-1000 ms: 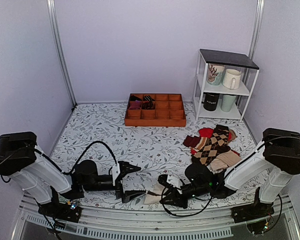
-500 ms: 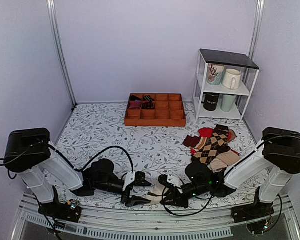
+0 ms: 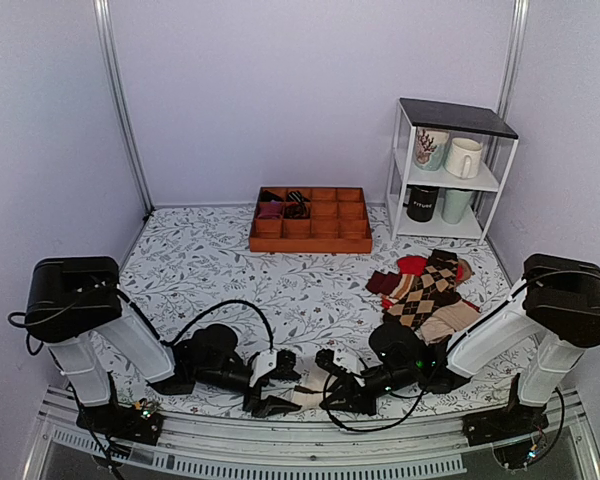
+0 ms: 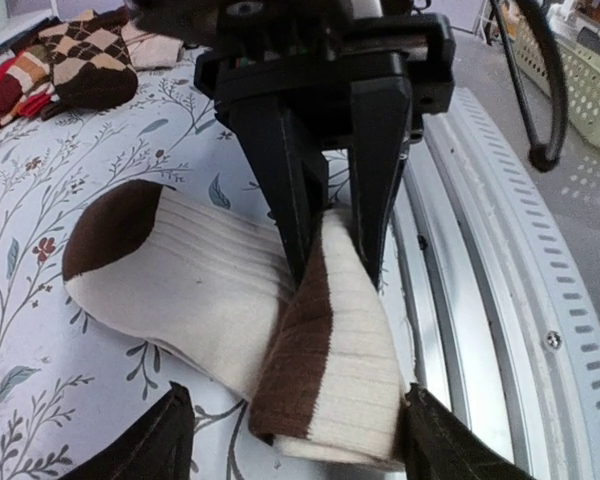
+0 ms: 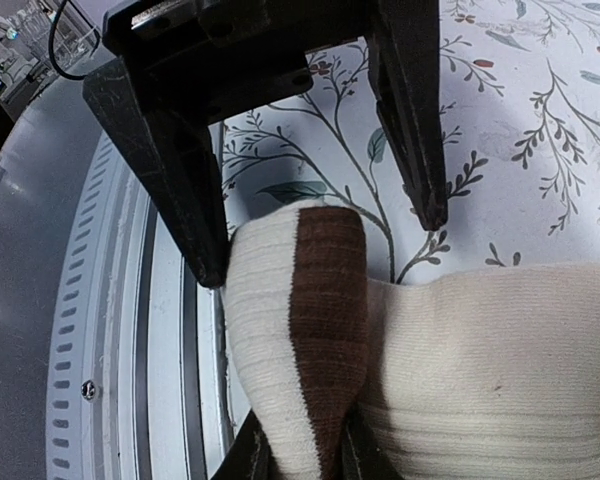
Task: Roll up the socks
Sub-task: Roll the sock at the center of the board.
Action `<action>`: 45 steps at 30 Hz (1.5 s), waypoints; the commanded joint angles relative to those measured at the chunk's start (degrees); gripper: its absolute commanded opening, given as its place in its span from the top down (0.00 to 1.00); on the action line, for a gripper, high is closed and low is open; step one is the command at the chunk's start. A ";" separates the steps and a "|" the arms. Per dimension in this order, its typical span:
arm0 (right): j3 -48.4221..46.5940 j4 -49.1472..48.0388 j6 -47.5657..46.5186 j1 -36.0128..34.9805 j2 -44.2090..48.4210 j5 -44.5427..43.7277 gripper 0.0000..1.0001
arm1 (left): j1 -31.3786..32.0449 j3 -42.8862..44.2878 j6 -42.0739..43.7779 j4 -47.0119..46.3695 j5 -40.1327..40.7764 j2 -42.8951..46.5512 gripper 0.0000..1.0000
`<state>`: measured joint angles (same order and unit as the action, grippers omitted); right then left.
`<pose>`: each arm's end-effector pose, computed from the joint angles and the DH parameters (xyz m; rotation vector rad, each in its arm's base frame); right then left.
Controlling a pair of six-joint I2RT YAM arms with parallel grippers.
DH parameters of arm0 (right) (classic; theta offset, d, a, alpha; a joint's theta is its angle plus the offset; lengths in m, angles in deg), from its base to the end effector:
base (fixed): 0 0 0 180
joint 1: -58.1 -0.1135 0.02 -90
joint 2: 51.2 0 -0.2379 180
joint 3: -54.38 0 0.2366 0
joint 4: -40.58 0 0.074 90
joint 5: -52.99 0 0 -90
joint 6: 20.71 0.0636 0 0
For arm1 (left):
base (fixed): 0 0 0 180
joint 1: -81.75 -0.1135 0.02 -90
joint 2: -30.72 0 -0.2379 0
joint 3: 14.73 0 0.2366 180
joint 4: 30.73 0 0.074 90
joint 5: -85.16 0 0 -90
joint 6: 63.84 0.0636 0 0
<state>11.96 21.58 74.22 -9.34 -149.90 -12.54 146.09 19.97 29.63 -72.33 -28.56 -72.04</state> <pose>0.0878 0.2800 0.0720 -1.4650 1.9170 1.1217 0.0979 -0.2629 0.0671 1.4309 1.6279 -1.0634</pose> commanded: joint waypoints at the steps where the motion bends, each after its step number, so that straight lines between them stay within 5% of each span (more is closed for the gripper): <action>1: 1.37 10.57 -0.01 -0.06 -3.52 0.61 0.82 | 0.62 0.63 0.75 -0.61 -0.27 -0.78 0.28; 9: 1.09 10.75 0.21 0.44 -3.95 1.45 0.82 | 1.60 2.66 0.82 1.38 -2.32 -2.29 0.55; 18: 0.79 11.08 0.28 0.75 -4.35 2.16 0.82 | 2.10 5.44 -0.29 7.02 -4.33 -4.39 0.73; 21: 0.44 11.28 0.58 1.08 -4.57 2.13 0.82 | 2.08 5.91 -2.57 9.59 -4.28 -3.55 1.00; 24: -1.38 13.75 1.38 1.43 -3.85 0.56 0.81 | 2.07 6.08 -6.14 13.76 -2.49 -2.09 1.00; 31: -3.81 21.54 3.48 1.61 7.64 -12.97 0.45 | 2.14 6.60 -16.05 25.21 1.65 1.12 1.00; 35: -2.42 21.79 5.00 1.93 17.11 -19.85 0.34 | 2.27 5.42 -17.86 27.59 2.83 2.51 1.00; 39: -3.04 23.21 5.78 4.05 18.83 -19.12 0.34 | 2.24 6.38 -18.40 29.00 2.08 1.26 1.00; 45: -7.51 25.09 7.35 6.26 9.17 -19.04 0.40 | 2.63 10.48 -16.12 33.90 0.66 -1.39 1.00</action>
<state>7.55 42.96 79.92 -4.25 -134.77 -30.29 147.97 30.16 12.60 -50.10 -28.83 -70.31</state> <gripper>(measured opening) 0.620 0.066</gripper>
